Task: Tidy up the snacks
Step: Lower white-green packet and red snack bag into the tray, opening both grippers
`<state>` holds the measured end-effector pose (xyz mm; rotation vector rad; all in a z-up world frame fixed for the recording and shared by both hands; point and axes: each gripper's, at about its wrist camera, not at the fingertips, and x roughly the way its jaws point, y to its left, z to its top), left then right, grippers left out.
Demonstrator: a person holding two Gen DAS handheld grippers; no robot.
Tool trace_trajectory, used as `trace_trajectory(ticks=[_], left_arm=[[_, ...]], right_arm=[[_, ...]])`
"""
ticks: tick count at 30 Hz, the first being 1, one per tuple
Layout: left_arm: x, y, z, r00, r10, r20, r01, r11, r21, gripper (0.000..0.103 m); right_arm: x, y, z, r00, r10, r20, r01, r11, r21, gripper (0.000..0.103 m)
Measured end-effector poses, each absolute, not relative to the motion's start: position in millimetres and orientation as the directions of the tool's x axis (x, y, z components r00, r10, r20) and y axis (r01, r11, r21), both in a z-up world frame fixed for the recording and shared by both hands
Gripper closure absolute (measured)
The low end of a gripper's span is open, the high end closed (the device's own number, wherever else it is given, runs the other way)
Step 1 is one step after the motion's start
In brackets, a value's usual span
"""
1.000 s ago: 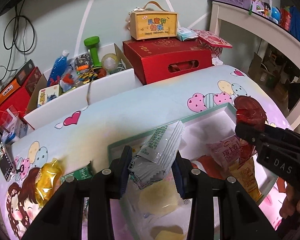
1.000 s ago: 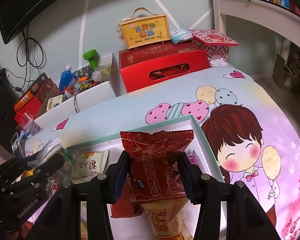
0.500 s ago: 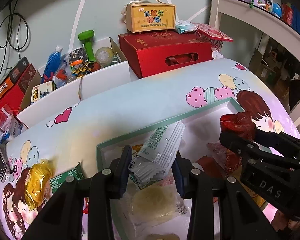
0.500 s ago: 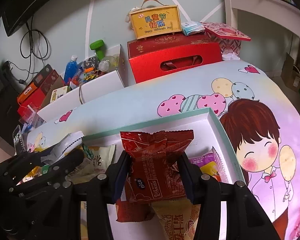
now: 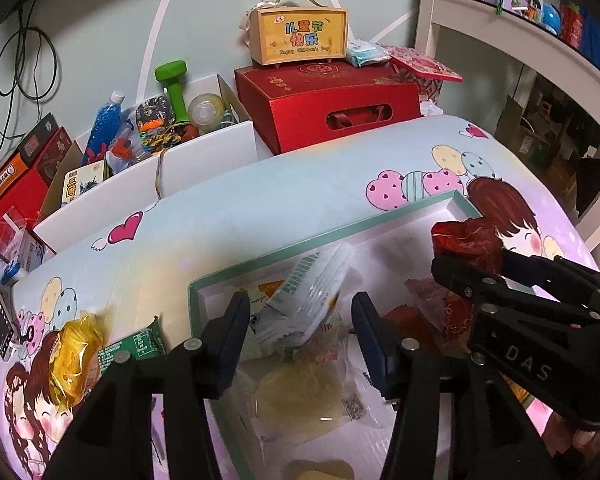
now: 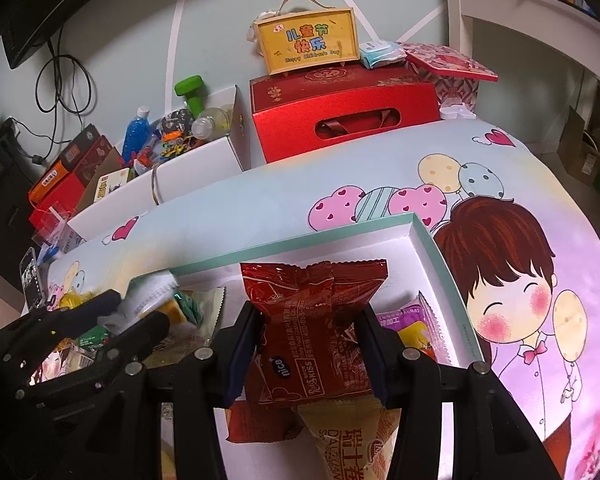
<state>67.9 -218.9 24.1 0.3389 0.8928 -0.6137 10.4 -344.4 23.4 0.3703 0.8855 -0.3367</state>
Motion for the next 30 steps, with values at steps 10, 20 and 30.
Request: trace_trajectory(ticks=[10,20,30], left_arm=[[58,-202,30,0.479,-0.357,-0.802,0.609,0.793,0.011,0.040],[58,-187,30,0.482,-0.355,-0.801,0.583,0.813,-0.009,0.039],[65,-175,25,0.501,-0.330,-0.800,0.532,0.847,-0.017,0.018]], right_arm=[[12,-343,22,0.577,-0.128,-0.807,0.429,0.888,0.165,0.050],[14,-342,17,0.550,-0.130,-0.825,0.434,0.888,0.150,0.036],[17,-338,13,0.526,-0.139,-0.839,0.423,0.898,0.117,0.021]])
